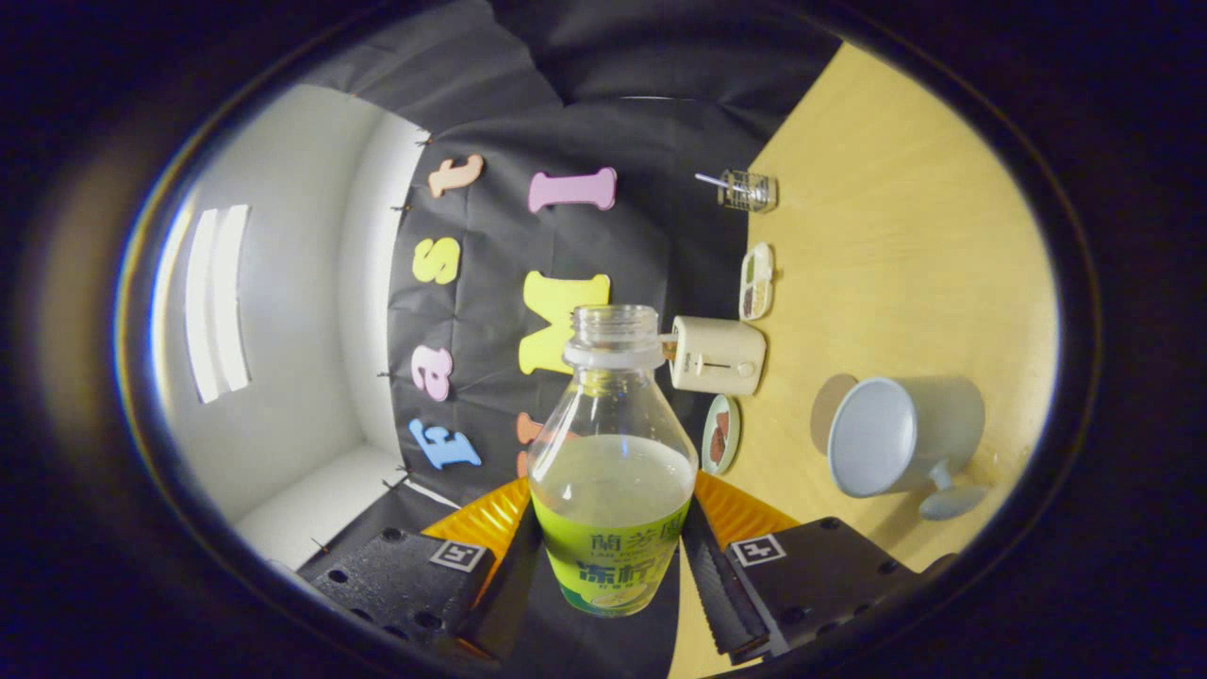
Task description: Take the bottle from table, then pour the juice into the cup, finally place the bottle on the coaster
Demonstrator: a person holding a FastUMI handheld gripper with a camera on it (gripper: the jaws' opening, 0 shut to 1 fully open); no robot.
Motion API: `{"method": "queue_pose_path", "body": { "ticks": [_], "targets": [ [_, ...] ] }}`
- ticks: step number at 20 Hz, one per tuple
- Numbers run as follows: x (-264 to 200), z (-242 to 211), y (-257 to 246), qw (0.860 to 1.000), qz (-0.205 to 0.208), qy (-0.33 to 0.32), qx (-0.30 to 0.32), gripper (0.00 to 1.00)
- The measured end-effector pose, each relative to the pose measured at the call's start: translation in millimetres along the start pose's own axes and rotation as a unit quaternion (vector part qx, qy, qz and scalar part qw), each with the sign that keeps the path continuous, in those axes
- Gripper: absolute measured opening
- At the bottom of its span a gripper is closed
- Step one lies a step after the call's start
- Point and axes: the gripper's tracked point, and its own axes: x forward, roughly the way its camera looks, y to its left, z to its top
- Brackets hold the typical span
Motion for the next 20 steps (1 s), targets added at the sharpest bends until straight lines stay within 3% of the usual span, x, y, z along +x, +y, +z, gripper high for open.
{"method": "queue_pose_path", "body": {
  "ticks": [3,8,12,14,20],
  "targets": [
    [-0.4,3.4,15.6,0.998,0.005,-0.016,-0.064,0.79],
    [2.7,-1.9,14.6,0.976,-0.050,-0.022,-0.209,0.80],
    [5.3,-0.5,38.1,0.957,-0.027,-0.064,-0.282,0.80],
    [9.8,-1.4,44.8,0.939,-0.027,-0.081,-0.334,0.80],
    [30.5,-5.5,36.9,0.862,-0.095,-0.106,-0.487,0.81]
  ]
}}
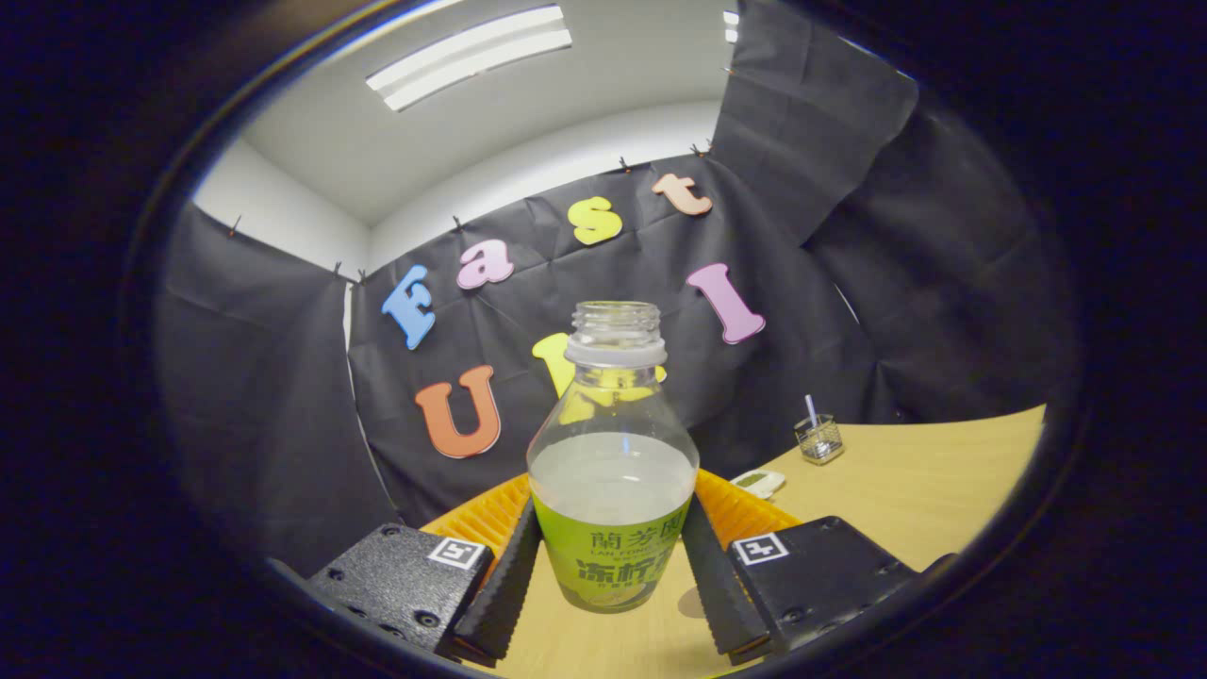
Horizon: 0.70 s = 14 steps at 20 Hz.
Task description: Take the bottle from table, then pour the juice into the cup, finally place the bottle on the coaster
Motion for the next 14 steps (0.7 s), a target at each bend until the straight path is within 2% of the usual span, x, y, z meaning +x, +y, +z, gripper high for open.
{"method": "queue_pose_path", "body": {
  "ticks": [4,9,12,14],
  "targets": [
    [17.1,-14.4,-3.3,0.995,-0.054,0.011,-0.081,0.82],
    [44.3,-28.3,-14.4,0.987,-0.109,0.005,-0.115,0.82],
    [68.3,-52.5,-35.3,0.976,-0.151,0.041,-0.153,0.82],
    [81.1,-69.5,-42.4,0.971,-0.164,0.068,-0.158,0.82]
  ]
}}
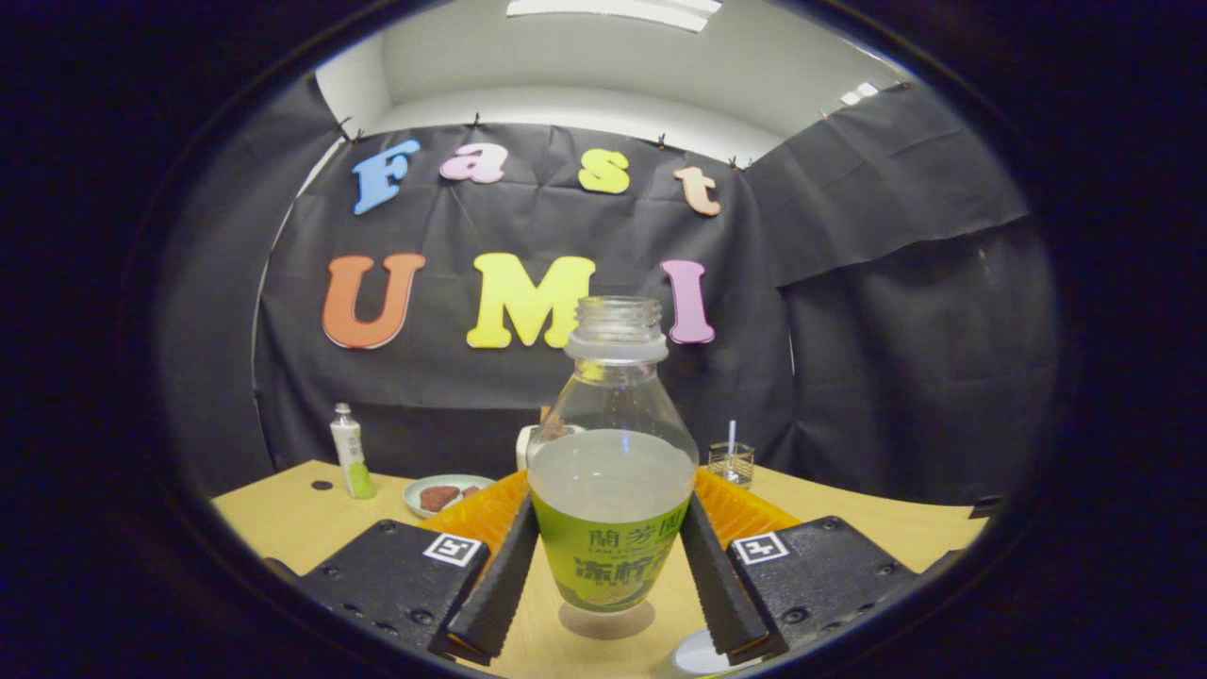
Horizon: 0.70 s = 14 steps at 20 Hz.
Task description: Take the bottle from table, then pour the juice into the cup, finally place the bottle on the coaster
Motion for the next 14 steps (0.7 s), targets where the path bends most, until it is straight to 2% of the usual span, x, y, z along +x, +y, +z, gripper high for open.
{"method": "queue_pose_path", "body": {
  "ticks": [4,7,11,14],
  "targets": [
    [28.6,-35.8,-7.2,0.998,-0.026,0.052,0.002,0.83],
    [40.0,-45.6,-2.3,0.998,-0.030,0.058,0.016,0.82],
    [49.5,-62.9,-0.1,0.996,-0.047,0.079,-0.013,0.83],
    [53.8,-77.1,6.8,0.994,-0.034,0.100,-0.006,0.83]
  ]
}}
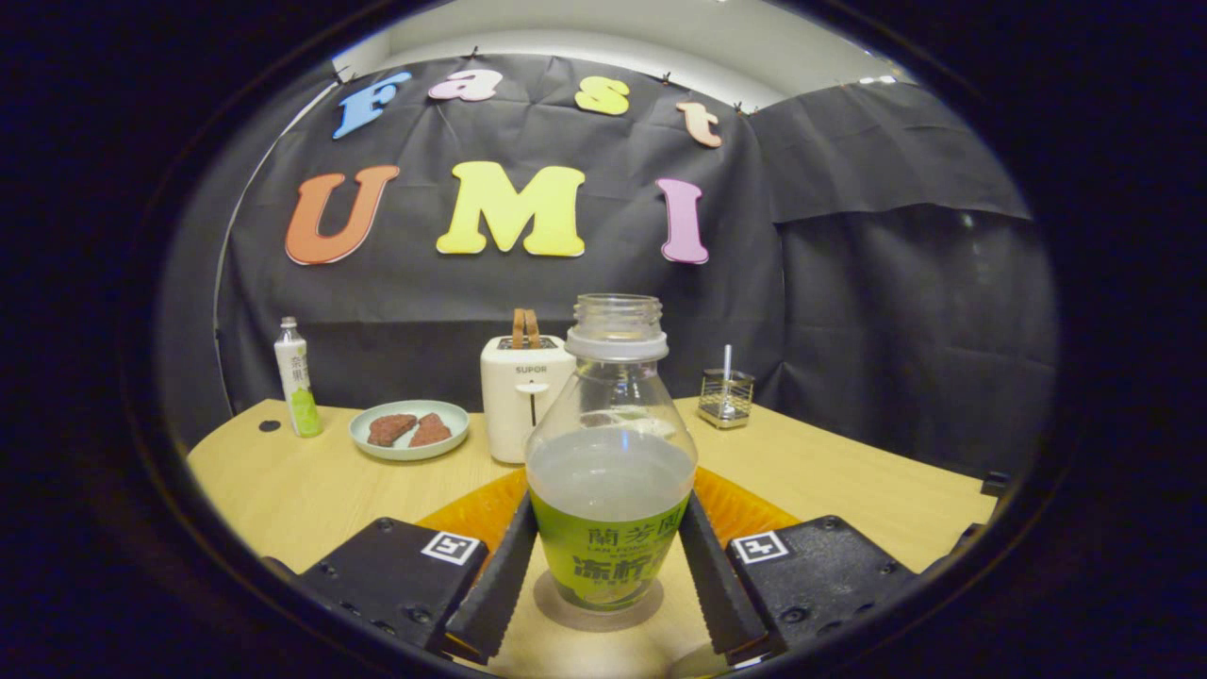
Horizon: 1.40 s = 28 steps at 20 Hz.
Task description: Take the bottle from table, then pour the juice into the cup, finally place the bottle on the coaster
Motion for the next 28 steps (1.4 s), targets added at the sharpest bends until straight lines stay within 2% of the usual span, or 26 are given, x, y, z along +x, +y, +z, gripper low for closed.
{"method": "queue_pose_path", "body": {
  "ticks": [4,7,13,16,20,25,28],
  "targets": [
    [-1.4,4.5,0.8,1.000,-0.003,-0.008,-0.009,0.83],
    [-3.6,5.3,7.7,1.000,0.011,-0.007,-0.004,0.85],
    [-12.6,8.5,-0.2,1.000,-0.006,-0.015,-0.009,1.00],
    [-20.0,7.6,-0.1,1.000,0.005,-0.018,0.013,1.00],
    [-34.2,7.9,-5.4,1.000,-0.004,-0.020,0.008,1.00],
    [-63.5,26.3,1.8,0.998,0.041,-0.040,0.023,1.00],
    [-83.0,28.9,-6.7,0.999,0.038,-0.031,0.004,1.00]
  ]
}}
